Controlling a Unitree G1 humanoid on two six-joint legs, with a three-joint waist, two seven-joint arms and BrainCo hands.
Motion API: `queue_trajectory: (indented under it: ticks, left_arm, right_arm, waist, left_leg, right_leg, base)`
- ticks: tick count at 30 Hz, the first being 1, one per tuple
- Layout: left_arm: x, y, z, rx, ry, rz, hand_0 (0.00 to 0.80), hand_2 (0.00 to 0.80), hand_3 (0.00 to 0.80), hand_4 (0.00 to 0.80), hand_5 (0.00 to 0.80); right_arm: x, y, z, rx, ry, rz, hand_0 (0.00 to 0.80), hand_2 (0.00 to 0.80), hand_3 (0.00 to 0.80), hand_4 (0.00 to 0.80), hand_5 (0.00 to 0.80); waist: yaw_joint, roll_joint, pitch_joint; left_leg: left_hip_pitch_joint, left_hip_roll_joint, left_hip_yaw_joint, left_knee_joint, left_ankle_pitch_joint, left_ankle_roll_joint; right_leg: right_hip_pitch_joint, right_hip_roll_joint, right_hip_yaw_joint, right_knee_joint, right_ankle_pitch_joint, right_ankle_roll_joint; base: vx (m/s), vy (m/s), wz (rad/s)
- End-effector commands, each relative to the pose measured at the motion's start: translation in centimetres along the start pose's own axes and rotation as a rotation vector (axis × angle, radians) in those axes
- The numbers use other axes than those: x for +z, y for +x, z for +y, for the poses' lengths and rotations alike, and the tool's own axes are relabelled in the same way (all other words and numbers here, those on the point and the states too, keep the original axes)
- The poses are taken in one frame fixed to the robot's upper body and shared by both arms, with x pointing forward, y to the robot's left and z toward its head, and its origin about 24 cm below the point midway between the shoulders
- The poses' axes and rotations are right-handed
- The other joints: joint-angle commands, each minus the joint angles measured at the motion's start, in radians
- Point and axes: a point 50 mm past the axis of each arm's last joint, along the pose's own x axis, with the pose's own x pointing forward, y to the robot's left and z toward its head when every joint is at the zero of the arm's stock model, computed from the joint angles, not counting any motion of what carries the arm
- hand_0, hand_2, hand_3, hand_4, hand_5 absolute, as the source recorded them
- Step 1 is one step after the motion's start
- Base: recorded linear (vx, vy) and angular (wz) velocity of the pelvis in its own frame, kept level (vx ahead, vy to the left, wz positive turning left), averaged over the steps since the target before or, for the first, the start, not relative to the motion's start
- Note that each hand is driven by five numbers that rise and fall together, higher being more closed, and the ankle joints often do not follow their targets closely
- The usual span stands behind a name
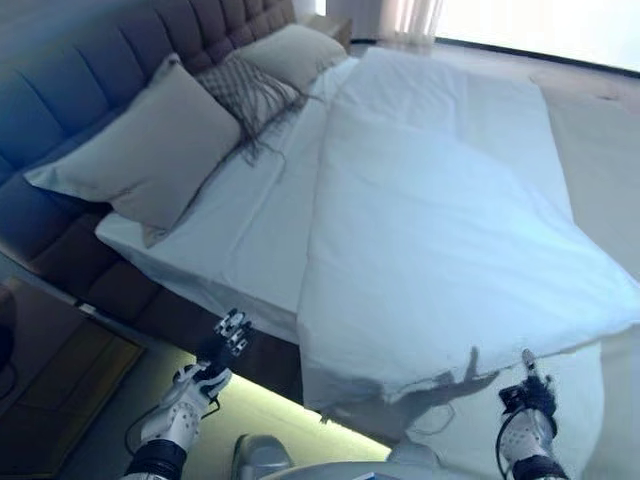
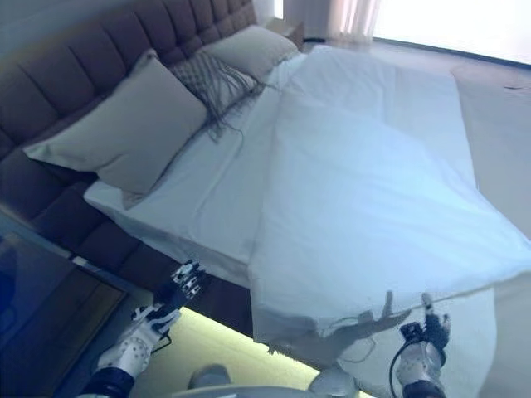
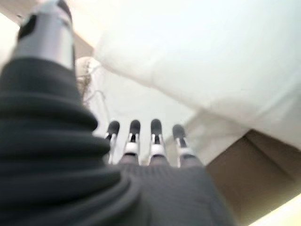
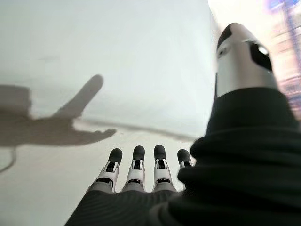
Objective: Make the bed neatly
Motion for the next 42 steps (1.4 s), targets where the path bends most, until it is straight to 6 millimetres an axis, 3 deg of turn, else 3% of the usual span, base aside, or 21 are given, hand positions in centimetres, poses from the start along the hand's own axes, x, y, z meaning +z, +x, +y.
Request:
queue_trajectory:
  ticks: [1, 2, 5, 7, 10, 17, 21, 29, 35, 42]
  left_arm:
    - [2.9, 0.8, -2.0, -0.091, 0.019, -0.139, 0.0, 0.0, 0.0, 0.0, 0.0]
    - [3.1, 1.0, -2.1, -0.095, 0.02, -0.149, 0.0, 0.0, 0.0, 0.0, 0.0]
    - [6.7, 2.7, -3.7, -0.131, 0.027, -0.261, 0.0, 0.0, 0.0, 0.0, 0.0]
    - [7.6, 3.0, -4.2, -0.15, 0.031, -0.286, 0.0, 0.0, 0.0, 0.0, 0.0]
    - [7.8, 2.9, -4.3, -0.16, 0.047, -0.292, 0.0, 0.0, 0.0, 0.0, 0.0]
    - [8.5, 2.3, -4.8, -0.192, 0.047, -0.312, 0.0, 0.0, 0.0, 0.0, 0.0]
    - [9.0, 2.0, -5.0, -0.206, 0.038, -0.315, 0.0, 0.0, 0.0, 0.0, 0.0]
    - [10.5, 1.2, -6.0, -0.295, 0.028, -0.347, 0.0, 0.0, 0.0, 0.0, 0.0]
    - [11.2, 0.9, -6.2, -0.321, 0.064, -0.355, 0.0, 0.0, 0.0, 0.0, 0.0]
    - [12.5, 1.2, -7.3, -0.337, 0.086, -0.377, 0.0, 0.0, 0.0, 0.0, 0.0]
  right_arm:
    - [4.5, 1.2, 2.2, 0.13, 0.186, -0.083, 0.0, 0.0, 0.0, 0.0, 0.0]
    - [4.7, 1.3, 2.4, 0.139, 0.193, -0.087, 0.0, 0.0, 0.0, 0.0, 0.0]
    - [7.9, 1.9, 4.8, 0.265, 0.315, -0.119, 0.0, 0.0, 0.0, 0.0, 0.0]
    - [9.0, 2.1, 5.1, 0.306, 0.42, -0.109, 0.0, 0.0, 0.0, 0.0, 0.0]
    - [10.5, 2.2, 4.9, 0.341, 0.507, -0.111, 0.0, 0.0, 0.0, 0.0, 0.0]
    - [15.9, 2.1, 3.9, 0.34, 0.526, -0.22, 0.0, 0.0, 0.0, 0.0, 0.0]
    - [17.8, 1.7, 3.9, 0.387, 0.557, -0.253, 0.0, 0.0, 0.0, 0.0, 0.0]
    - [19.5, 1.2, 6.5, 0.527, 0.535, -0.265, 0.0, 0.0, 0.0, 0.0, 0.0]
    - [19.6, 1.3, 6.6, 0.488, 0.589, -0.248, 0.0, 0.0, 0.0, 0.0, 0.0]
    - [20.3, 1.2, 6.3, 0.49, 0.658, -0.261, 0.0, 0.0, 0.0, 0.0, 0.0]
  waist:
    - [0.031, 0.079, 0.018]
    - [0.032, 0.08, 0.02]
    - [0.02, 0.086, 0.099]
    - [0.017, 0.088, 0.119]
    - [0.02, 0.092, 0.134]
    - [0.035, 0.104, 0.165]
    - [0.048, 0.103, 0.18]
    - [0.086, 0.102, 0.206]
    - [0.102, 0.105, 0.225]
    - [0.098, 0.117, 0.245]
  left_leg:
    - [-0.102, 0.099, -0.037, -0.034, 0.164, 0.027]
    - [-0.12, 0.1, -0.039, -0.025, 0.162, 0.026]
    - [-0.259, 0.096, -0.067, 0.029, 0.168, 0.013]
    - [-0.306, 0.093, -0.079, 0.045, 0.172, 0.009]
    - [-0.34, 0.096, -0.091, 0.048, 0.182, 0.002]
    - [-0.397, 0.087, -0.112, 0.051, 0.191, -0.006]
    - [-0.426, 0.081, -0.131, 0.064, 0.189, -0.006]
    - [-0.487, 0.041, -0.162, 0.056, 0.198, 0.01]
    - [-0.526, 0.026, -0.175, 0.08, 0.193, 0.008]
    - [-0.563, 0.014, -0.15, 0.104, 0.182, 0.013]
  right_leg:
    - [-0.123, -0.035, 0.023, 0.079, 0.084, 0.03]
    - [-0.137, -0.035, 0.026, 0.081, 0.085, 0.03]
    - [-0.248, -0.045, 0.044, 0.099, 0.099, 0.03]
    - [-0.286, -0.048, 0.05, 0.106, 0.101, 0.03]
    - [-0.31, -0.049, 0.052, 0.107, 0.102, 0.03]
    - [-0.372, -0.053, 0.065, 0.13, 0.092, 0.03]
    - [-0.402, -0.045, 0.067, 0.15, 0.084, 0.03]
    - [-0.46, -0.043, 0.069, 0.148, 0.096, 0.03]
    - [-0.488, -0.048, 0.053, 0.169, 0.094, 0.03]
    - [-0.522, -0.067, 0.047, 0.188, 0.096, 0.03]
  base:
    - [-0.187, -0.012, -0.03]
    - [-0.291, -0.034, 0.0]
    - [-0.478, -0.028, 0.02]
    - [-0.2, -0.015, -0.06]
    - [-0.056, -0.024, -0.14]
    - [-0.007, -0.003, -0.03]
    - [0.01, -0.067, 0.01]
    - [0.015, -0.081, 0.01]
    - [0.016, -0.07, 0.13]
    - [-0.005, -0.028, 0.12]
